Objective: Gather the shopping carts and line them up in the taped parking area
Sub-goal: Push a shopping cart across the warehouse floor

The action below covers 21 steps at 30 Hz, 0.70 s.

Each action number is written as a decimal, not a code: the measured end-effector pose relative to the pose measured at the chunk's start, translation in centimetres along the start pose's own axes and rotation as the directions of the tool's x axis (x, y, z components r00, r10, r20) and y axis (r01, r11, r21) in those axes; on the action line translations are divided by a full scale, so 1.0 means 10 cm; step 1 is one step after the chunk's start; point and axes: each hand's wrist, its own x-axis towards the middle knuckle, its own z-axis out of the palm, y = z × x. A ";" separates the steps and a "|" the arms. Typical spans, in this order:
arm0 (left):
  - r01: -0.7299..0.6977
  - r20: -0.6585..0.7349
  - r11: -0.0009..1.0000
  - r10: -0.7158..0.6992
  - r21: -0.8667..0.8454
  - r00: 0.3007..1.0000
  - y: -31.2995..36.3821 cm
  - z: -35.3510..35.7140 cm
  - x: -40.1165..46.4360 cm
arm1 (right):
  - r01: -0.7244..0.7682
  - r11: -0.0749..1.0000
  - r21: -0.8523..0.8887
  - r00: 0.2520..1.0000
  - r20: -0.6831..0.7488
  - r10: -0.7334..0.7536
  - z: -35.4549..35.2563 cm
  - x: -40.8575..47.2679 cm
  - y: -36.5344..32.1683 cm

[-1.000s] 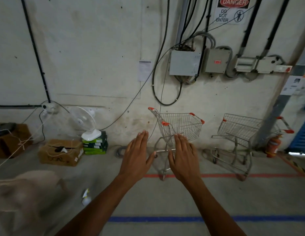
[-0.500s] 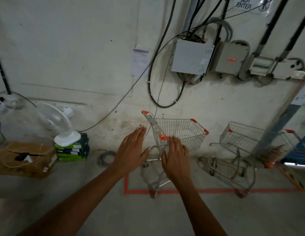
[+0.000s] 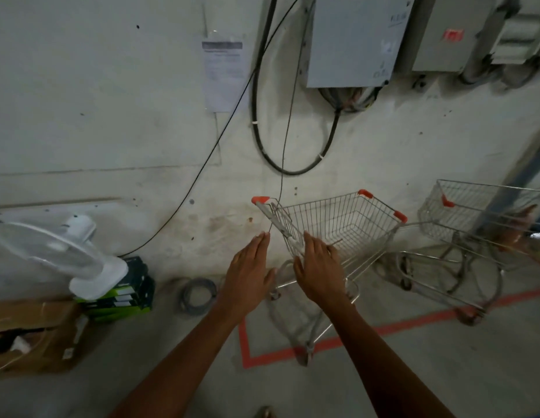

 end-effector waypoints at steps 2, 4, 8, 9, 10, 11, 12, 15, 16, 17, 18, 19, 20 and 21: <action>-0.004 0.049 1.000 0.004 0.000 0.999 -0.25 0.19 0.33 | -0.048 0.999 -0.005 0.998 0.048 0.048 0.35 0.36 0.08; -0.021 0.091 1.000 0.021 0.001 0.996 -0.43 0.30 0.59 | -0.081 0.997 -0.021 0.992 0.097 0.082 0.61 0.59 0.14; -0.095 0.185 0.995 0.088 0.028 0.979 -0.85 0.62 1.40 | -0.156 0.986 -0.053 0.960 0.225 0.164 1.13 1.18 0.25; -0.111 0.206 0.993 0.102 0.031 0.973 -0.94 0.70 1.58 | -0.185 0.982 -0.047 0.949 0.251 0.191 1.22 1.28 0.27; -0.122 0.231 0.992 0.112 0.029 0.967 -1.01 0.79 1.76 | -0.215 0.976 -0.047 0.936 0.277 0.219 1.29 1.36 0.30; -0.135 0.259 0.991 0.125 0.021 0.958 -1.05 0.88 1.93 | -0.239 0.970 -0.051 0.923 0.297 0.243 1.35 1.44 0.32; -0.150 0.291 0.989 0.140 0.010 0.946 -1.09 0.98 2.11 | -0.264 0.962 -0.063 0.908 0.319 0.270 1.43 1.51 0.34; -0.225 0.420 0.974 0.212 -0.021 0.882 -1.18 1.33 2.61 | -0.348 0.929 -0.125 0.826 0.427 0.367 1.62 1.75 0.43; -0.265 0.485 0.964 0.241 -0.021 0.840 -1.23 1.46 2.73 | -0.386 0.914 -0.127 0.789 0.468 0.398 1.67 1.80 0.45; -0.309 0.546 0.951 0.269 -0.019 0.793 -1.30 1.60 2.84 | -0.425 0.898 -0.114 0.754 0.504 0.420 1.73 1.84 0.46; -0.351 0.609 0.936 0.286 -0.014 0.740 -1.37 1.74 2.94 | -0.460 0.882 -0.103 0.720 0.537 0.439 1.78 1.87 0.47; -0.402 0.660 0.916 0.301 0.002 0.689 -1.45 1.90 3.03 | -0.487 0.867 -0.101 0.690 0.565 0.453 1.83 1.89 0.48; -0.462 0.700 0.887 0.316 0.023 0.641 -1.52 2.03 3.12 | -0.506 0.855 -0.111 0.662 0.586 0.468 1.87 1.91 0.48; -0.526 0.724 0.850 0.338 0.039 0.601 -1.58 2.15 3.21 | -0.528 0.839 -0.131 0.628 0.605 0.490 1.90 1.92 0.48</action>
